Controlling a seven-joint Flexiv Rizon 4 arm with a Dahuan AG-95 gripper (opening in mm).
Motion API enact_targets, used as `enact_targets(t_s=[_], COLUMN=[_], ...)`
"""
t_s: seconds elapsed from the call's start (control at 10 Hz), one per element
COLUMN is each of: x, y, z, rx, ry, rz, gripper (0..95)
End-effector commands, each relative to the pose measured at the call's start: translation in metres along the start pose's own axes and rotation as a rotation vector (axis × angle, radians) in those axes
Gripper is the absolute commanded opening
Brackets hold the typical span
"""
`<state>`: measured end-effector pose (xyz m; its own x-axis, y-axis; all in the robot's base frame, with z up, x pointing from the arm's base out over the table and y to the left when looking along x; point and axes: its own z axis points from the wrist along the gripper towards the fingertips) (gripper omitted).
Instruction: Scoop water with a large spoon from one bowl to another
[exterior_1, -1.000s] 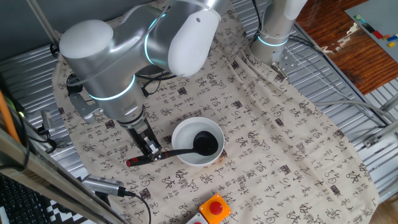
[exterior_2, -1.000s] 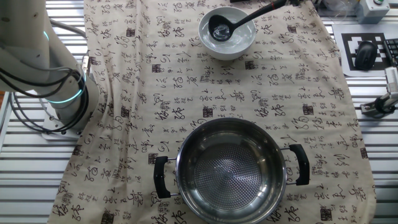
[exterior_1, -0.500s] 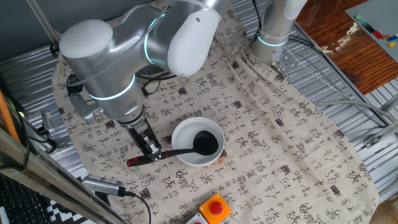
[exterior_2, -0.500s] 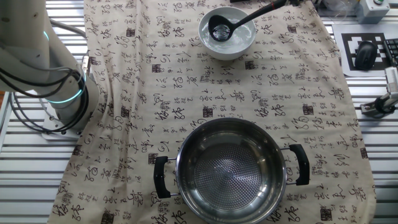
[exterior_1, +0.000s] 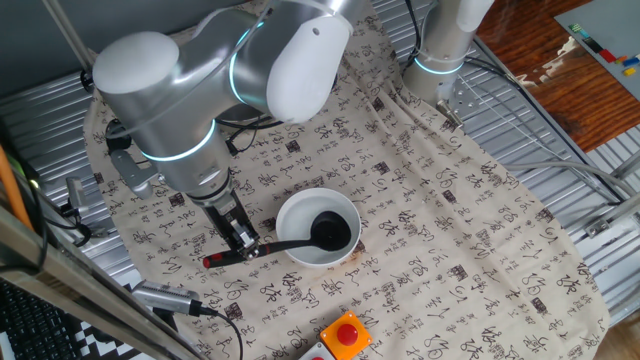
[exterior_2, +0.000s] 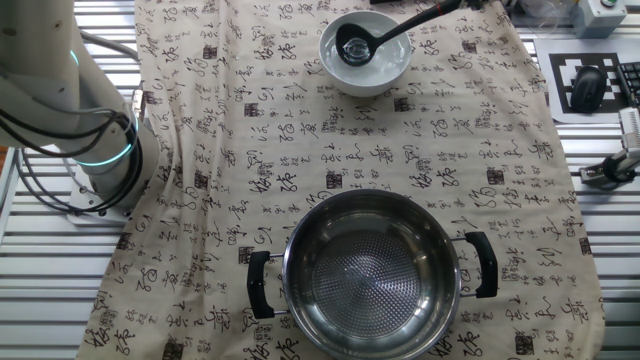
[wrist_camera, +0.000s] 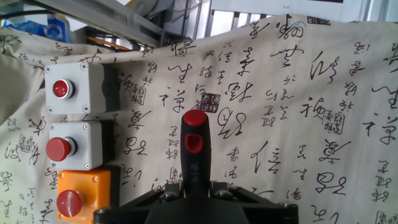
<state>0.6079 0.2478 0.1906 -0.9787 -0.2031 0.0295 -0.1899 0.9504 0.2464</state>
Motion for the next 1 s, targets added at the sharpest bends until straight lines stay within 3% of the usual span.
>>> enact_targets(t_s=[0.1,1.0], x=[0.0000,0.0033], y=[0.0005,-0.0028], z=[0.0002,0.0028], rx=[-0.003,0.002], ry=[0.000,-0.042], rz=[-0.003,-0.033], gripper=[0.0,0.0])
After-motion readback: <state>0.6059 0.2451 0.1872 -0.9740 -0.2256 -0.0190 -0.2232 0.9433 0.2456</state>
